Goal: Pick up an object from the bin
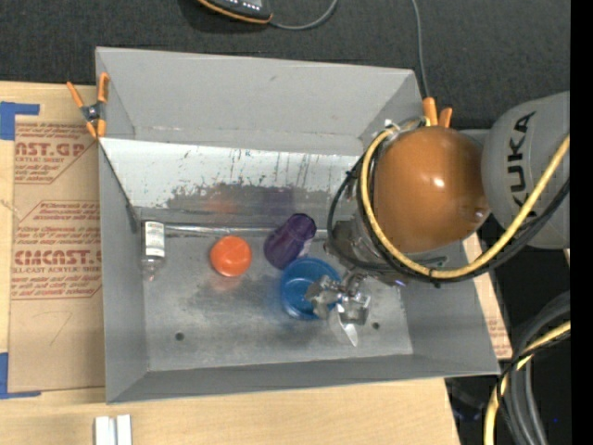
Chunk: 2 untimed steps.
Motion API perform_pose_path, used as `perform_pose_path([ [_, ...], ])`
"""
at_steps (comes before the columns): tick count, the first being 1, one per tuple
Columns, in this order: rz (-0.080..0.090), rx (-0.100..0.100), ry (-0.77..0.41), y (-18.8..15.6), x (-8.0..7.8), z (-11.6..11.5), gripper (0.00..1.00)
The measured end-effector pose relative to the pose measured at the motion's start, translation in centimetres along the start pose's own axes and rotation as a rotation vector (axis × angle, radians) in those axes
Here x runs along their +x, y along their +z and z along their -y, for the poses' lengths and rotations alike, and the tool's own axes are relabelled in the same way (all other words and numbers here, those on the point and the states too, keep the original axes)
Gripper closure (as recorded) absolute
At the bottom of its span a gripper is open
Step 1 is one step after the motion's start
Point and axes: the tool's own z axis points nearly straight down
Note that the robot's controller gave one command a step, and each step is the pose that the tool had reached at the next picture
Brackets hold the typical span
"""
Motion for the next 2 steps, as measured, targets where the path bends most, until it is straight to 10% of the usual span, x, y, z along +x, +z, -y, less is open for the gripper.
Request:
perform_pose_path([
  [1, 0.0, -0.004, -0.071, -8.7, 2.5, 3.2, 1.0],
  [2, 0.005, 0.006, -0.091, -4.2, 3.3, 3.8, 1.0],
])
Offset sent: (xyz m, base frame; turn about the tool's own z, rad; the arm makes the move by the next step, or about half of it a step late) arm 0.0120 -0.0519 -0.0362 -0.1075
